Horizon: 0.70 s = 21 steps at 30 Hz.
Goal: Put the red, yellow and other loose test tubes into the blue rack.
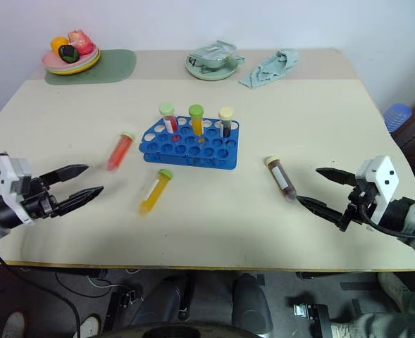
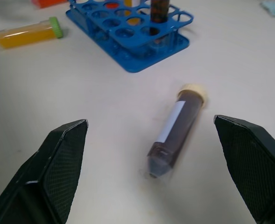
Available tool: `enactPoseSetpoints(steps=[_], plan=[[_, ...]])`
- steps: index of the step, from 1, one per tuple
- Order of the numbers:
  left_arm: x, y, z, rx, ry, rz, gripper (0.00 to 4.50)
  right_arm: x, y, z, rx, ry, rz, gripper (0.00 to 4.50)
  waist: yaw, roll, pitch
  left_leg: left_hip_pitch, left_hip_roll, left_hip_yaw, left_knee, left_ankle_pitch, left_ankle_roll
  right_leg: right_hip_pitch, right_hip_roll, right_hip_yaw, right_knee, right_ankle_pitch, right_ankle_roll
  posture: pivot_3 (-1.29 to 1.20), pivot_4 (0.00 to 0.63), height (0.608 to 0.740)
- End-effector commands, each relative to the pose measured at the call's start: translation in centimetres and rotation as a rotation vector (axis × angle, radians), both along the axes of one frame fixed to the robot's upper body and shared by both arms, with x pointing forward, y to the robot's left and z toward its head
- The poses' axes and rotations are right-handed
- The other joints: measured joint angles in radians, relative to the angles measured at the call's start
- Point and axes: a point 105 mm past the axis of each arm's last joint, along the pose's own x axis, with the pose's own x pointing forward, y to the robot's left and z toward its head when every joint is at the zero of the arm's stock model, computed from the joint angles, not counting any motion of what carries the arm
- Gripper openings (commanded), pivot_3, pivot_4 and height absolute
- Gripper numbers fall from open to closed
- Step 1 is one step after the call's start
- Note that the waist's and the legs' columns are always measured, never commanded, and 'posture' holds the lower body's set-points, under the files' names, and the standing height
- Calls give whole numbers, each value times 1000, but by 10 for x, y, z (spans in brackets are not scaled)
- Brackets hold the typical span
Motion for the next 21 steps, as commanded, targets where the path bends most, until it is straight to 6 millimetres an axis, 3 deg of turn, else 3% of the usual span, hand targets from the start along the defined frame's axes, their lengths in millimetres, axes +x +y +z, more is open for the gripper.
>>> enactPoseSetpoints(steps=[1,14,21], plan=[[-3,1,14,0,-55,3,3706,0,-2,6,-43,-20,4,4430,0,0,0,0,0,0,0,0,0,0,0,0,0,0,0,0,150,740],[1,-7,13,-41,-57,-14,3706,4,-1,9,-60,-25,-38,4430,0,0,0,0,0,0,0,0,0,0,0,0,0,0,0,0,150,740],[3,-22,12,-62,-61,-74,3706,19,6,13,-116,7,-100,4430,-1,0,0,0,0,0,0,0,0,0,0,0,0,0,0,0,150,740]])
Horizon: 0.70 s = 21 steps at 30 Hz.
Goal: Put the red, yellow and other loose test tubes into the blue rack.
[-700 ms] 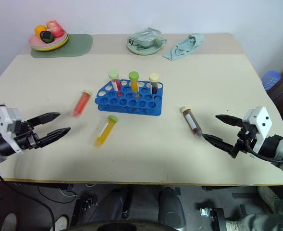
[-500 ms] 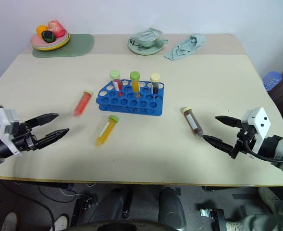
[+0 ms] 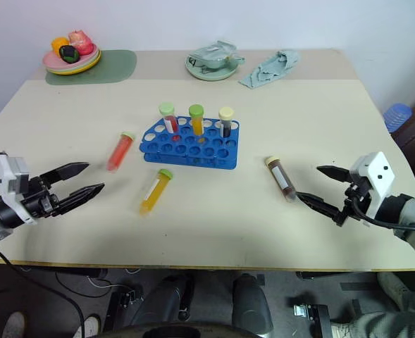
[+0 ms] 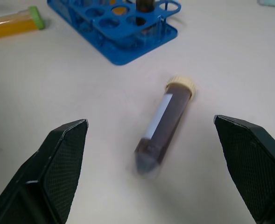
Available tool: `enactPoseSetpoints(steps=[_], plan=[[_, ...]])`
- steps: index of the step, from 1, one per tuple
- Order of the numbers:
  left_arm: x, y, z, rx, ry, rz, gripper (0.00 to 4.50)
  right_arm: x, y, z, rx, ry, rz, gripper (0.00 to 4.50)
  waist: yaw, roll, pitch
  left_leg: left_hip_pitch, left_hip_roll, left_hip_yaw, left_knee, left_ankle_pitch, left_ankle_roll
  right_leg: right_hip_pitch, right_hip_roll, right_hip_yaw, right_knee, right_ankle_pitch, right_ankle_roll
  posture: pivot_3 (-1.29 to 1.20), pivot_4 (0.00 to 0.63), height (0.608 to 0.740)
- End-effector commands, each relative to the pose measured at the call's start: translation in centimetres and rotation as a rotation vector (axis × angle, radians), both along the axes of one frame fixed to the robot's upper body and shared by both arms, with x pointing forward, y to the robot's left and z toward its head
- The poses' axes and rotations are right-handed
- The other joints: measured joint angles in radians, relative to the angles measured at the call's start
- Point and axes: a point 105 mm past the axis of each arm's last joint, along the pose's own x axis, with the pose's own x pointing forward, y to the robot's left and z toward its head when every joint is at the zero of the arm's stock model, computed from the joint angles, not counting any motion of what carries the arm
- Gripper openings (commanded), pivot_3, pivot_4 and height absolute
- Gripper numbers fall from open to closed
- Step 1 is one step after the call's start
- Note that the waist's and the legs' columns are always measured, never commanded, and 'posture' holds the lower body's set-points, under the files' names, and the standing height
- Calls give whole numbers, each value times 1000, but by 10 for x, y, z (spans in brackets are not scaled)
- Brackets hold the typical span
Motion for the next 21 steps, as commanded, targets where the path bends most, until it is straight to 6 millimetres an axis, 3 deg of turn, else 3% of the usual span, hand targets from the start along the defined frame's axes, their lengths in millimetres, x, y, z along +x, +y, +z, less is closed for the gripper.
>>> enactPoseSetpoints(steps=[1,10,14,21], plan=[[-1,-14,4,8,-35,-58,3706,7,4,9,-74,24,-44,4430,0,0,0,0,0,0,0,0,0,0,0,0,0,0,0,0,150,740],[-6,-67,13,4,-90,-337,3706,37,23,-8,-95,296,-164,4430,-1,0,0,-1,0,0,0,0,0,-1,0,0,0,0,0,0,150,740],[-13,-90,11,49,-76,-483,3706,62,26,-12,-85,376,-240,4430,-4,0,0,-2,0,0,0,0,-1,-2,0,0,0,0,0,0,150,740],[-10,-109,3,25,-75,-497,3706,85,18,-21,-152,452,-337,4430,-2,0,0,-4,-1,0,0,1,-1,-5,0,0,0,0,0,0,150,740]])
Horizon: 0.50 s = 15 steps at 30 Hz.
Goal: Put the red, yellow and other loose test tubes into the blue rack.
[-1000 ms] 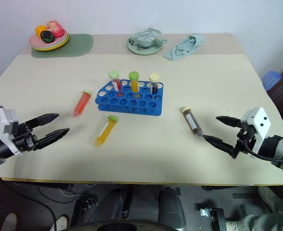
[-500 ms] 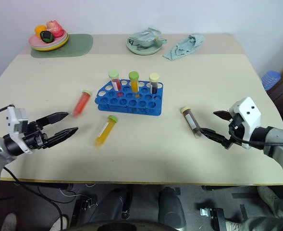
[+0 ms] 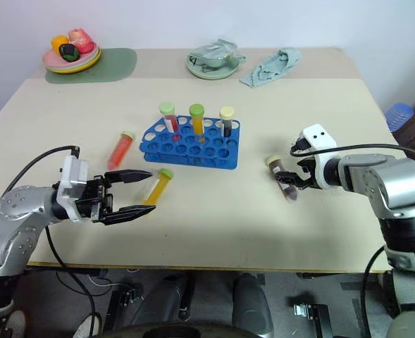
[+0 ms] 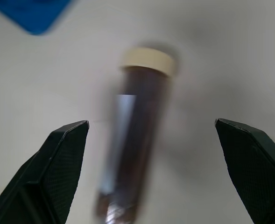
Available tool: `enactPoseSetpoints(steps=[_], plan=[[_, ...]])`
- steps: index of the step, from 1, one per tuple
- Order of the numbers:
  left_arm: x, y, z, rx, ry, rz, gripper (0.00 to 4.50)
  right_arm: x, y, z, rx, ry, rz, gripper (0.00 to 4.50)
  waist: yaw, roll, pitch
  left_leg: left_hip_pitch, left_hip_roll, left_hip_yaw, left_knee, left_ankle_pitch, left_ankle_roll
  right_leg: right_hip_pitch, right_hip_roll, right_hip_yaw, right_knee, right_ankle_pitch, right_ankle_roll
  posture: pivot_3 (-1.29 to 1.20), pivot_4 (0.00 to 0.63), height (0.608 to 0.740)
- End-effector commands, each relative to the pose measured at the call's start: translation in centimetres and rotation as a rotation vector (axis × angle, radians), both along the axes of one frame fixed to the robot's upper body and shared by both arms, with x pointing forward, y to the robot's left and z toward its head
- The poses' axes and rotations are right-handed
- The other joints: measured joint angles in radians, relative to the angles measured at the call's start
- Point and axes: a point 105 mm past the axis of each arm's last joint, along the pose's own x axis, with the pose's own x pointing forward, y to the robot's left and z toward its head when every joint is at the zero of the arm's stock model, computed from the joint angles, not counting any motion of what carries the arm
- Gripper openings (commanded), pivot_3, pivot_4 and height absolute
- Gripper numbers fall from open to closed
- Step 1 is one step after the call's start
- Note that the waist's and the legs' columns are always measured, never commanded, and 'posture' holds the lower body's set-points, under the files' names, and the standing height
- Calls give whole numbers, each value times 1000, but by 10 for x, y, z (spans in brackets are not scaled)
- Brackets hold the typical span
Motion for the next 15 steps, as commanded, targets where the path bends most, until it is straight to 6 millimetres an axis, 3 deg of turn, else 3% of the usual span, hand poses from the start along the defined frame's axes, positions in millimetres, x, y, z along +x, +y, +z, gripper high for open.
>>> enactPoseSetpoints(steps=[1,15], plan=[[-2,-13,2,-32,-22,-16,3706,8,-2,5,-33,13,-28,4430,0,0,0,0,0,0,0,0,0,0,0,0,0,0,0,0,150,740],[0,-32,-14,-73,-11,-43,3706,25,17,-2,-9,150,-116,4430,-4,0,0,-1,0,0,0,1,-1,-3,1,1,2,0,0,0,150,740]])
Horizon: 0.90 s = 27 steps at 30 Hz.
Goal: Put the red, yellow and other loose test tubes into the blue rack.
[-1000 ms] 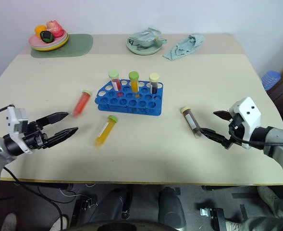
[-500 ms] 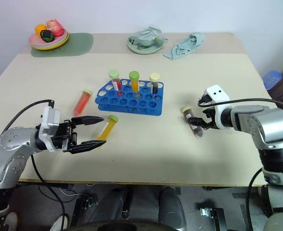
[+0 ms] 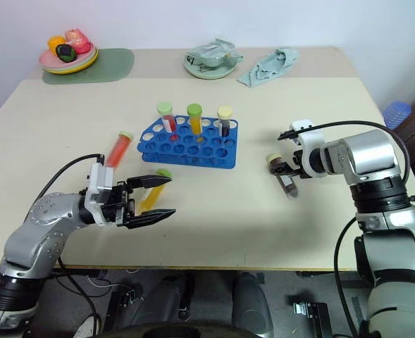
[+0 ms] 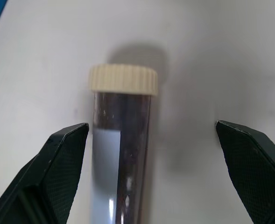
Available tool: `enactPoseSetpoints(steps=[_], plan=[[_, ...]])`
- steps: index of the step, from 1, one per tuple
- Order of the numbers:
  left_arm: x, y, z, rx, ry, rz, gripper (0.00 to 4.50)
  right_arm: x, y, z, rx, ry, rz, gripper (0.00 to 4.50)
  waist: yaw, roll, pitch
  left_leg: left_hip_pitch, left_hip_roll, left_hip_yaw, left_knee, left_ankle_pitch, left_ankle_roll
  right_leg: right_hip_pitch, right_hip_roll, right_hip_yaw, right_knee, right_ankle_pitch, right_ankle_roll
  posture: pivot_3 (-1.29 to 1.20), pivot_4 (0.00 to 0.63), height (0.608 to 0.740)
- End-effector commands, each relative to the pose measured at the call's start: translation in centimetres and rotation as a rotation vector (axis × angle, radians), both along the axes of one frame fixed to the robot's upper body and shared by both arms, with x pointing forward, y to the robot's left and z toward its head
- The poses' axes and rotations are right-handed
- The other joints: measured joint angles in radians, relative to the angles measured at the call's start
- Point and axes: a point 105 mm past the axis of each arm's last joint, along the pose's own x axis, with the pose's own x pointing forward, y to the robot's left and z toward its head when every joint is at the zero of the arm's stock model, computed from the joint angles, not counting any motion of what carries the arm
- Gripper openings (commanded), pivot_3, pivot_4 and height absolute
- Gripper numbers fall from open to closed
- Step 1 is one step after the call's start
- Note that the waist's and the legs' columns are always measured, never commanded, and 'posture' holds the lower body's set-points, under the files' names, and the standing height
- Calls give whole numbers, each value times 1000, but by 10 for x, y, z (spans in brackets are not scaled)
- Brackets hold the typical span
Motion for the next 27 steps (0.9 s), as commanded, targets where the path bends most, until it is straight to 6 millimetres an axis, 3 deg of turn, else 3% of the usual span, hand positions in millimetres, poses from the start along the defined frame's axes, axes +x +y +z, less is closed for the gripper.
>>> enactPoseSetpoints(steps=[1,4,7,21,22,23,27], plan=[[-2,-6,1,-9,-31,-25,3706,2,5,-1,-7,20,-9,4430,0,0,0,0,0,0,0,0,0,0,0,0,0,0,0,0,150,740],[-2,-7,-2,-10,-29,-31,3706,3,1,-2,-17,29,-29,4430,-2,0,0,0,0,0,0,0,0,0,0,0,0,0,0,0,150,740],[-2,-10,-4,-15,-25,-42,3768,3,2,-4,-17,39,-33,3640,-1,-1,-1,0,0,0,0,0,0,0,0,0,0,0,0,0,150,740],[0,-16,-12,-24,-16,-62,3768,12,20,-11,-22,40,-15,3640,-11,-3,-2,1,1,0,0,1,-1,0,2,0,2,0,-1,0,150,740],[1,-16,-13,-25,-16,-59,3768,12,20,-11,-23,37,-14,3093,-12,-3,-3,1,1,0,0,1,-1,0,2,0,2,1,-1,0,150,740],[1,-16,-13,-25,-17,-58,3768,12,21,-12,-24,36,-11,3093,-14,-3,-3,1,1,0,0,1,-1,0,2,0,2,1,-1,0,150,740],[0,-19,-13,-36,-17,-53,3768,13,21,-14,-30,30,-8,1624,-28,-3,-3,1,1,-1,0,1,-1,0,2,0,2,1,-1,0,150,740]])
